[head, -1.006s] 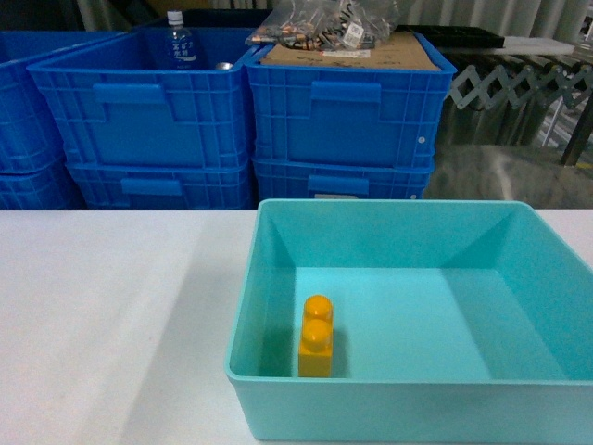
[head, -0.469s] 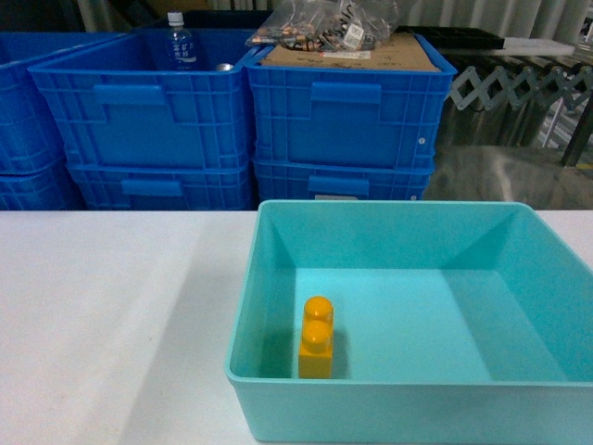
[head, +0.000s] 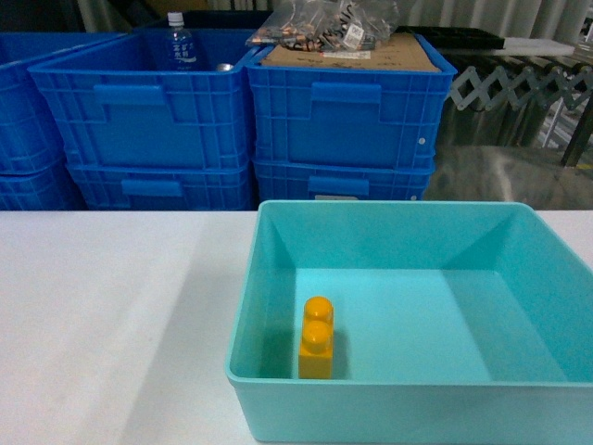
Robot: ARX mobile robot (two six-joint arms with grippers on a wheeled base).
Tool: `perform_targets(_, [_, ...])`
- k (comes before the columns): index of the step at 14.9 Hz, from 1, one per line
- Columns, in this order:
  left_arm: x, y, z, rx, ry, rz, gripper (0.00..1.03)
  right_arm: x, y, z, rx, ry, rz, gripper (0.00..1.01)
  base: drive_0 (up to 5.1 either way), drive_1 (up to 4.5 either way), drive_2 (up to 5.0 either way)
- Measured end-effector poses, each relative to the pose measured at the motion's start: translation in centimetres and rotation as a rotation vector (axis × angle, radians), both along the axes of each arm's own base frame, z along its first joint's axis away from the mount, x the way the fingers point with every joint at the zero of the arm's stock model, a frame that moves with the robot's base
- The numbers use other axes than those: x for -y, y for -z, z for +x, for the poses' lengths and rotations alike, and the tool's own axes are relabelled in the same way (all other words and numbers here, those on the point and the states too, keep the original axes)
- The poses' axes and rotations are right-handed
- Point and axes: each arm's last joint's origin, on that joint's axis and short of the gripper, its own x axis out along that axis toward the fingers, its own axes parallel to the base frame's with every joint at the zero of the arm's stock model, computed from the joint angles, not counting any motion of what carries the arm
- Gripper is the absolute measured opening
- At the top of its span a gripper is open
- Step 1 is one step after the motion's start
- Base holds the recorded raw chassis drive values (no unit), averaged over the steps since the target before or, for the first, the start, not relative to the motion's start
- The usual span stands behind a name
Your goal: Pick red block from blue box to shelf
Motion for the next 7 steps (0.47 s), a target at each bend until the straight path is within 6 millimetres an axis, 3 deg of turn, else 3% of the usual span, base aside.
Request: perform_targets(7, [0.0, 0.0, 0.0, 0.0, 0.0, 0.0, 0.98, 0.0, 0.0, 0.0, 0.0, 0.0, 0.0, 0.29, 0.0, 0.0, 0.0])
